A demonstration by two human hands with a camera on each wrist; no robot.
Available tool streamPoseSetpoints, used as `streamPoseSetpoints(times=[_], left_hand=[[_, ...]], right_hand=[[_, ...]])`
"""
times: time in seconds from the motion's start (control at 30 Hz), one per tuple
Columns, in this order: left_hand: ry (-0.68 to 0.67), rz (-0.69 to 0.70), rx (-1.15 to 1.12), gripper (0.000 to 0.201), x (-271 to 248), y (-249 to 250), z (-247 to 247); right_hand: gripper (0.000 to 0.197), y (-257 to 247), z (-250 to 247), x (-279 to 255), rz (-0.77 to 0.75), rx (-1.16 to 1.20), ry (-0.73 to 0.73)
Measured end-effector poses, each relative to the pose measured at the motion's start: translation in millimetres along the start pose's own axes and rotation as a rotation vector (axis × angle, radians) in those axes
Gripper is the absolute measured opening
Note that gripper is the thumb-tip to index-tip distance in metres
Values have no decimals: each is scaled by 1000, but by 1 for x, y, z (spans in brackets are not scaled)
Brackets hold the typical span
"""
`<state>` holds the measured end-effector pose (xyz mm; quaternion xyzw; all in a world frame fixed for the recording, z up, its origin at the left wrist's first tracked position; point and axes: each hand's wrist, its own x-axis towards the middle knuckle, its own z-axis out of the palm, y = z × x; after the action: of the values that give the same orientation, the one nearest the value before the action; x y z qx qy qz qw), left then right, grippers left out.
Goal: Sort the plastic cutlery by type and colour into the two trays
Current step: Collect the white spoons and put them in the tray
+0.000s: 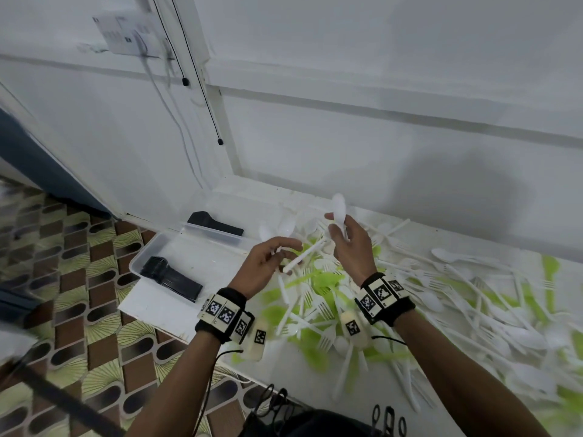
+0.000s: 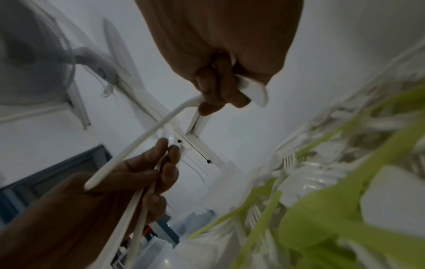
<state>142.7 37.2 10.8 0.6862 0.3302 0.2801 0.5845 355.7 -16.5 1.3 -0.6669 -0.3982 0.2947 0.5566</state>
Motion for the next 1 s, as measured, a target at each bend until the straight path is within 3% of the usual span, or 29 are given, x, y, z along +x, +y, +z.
streamPoseSetpoints(times=[0.13,0.2,0.4,0.47,0.53,0.6,0.67,0.8,1.0], left_hand=[[-45,-217,-78,37,7,6,5],[-101,-277,-159,33,9,10,16],[-144,-190,-14,38,11,18,32],[-83,-166,67,33,17,15,24],[99,-169,80,31,24,12,15],[296,-197,-14,38,31,12,7],[358,-203,-113,36,38,16,5],[337,-185,-141,37,43,20,13],[117,-124,-103,28,26,22,21]], right_hand=[[24,-9,7,-2,-248,-154,-73],[26,-9,13,-5,-301,-173,-52],[36,-8,23,-10,-273,-110,3],[42,-8,23,-9,-278,-116,48],[41,-6,21,-9,-236,-104,80],[36,-3,19,-15,-187,-47,-3],[34,-1,20,-26,-193,-44,-196],[32,2,25,-43,-178,-105,-434],[44,-4,22,-41,-79,-136,-620]])
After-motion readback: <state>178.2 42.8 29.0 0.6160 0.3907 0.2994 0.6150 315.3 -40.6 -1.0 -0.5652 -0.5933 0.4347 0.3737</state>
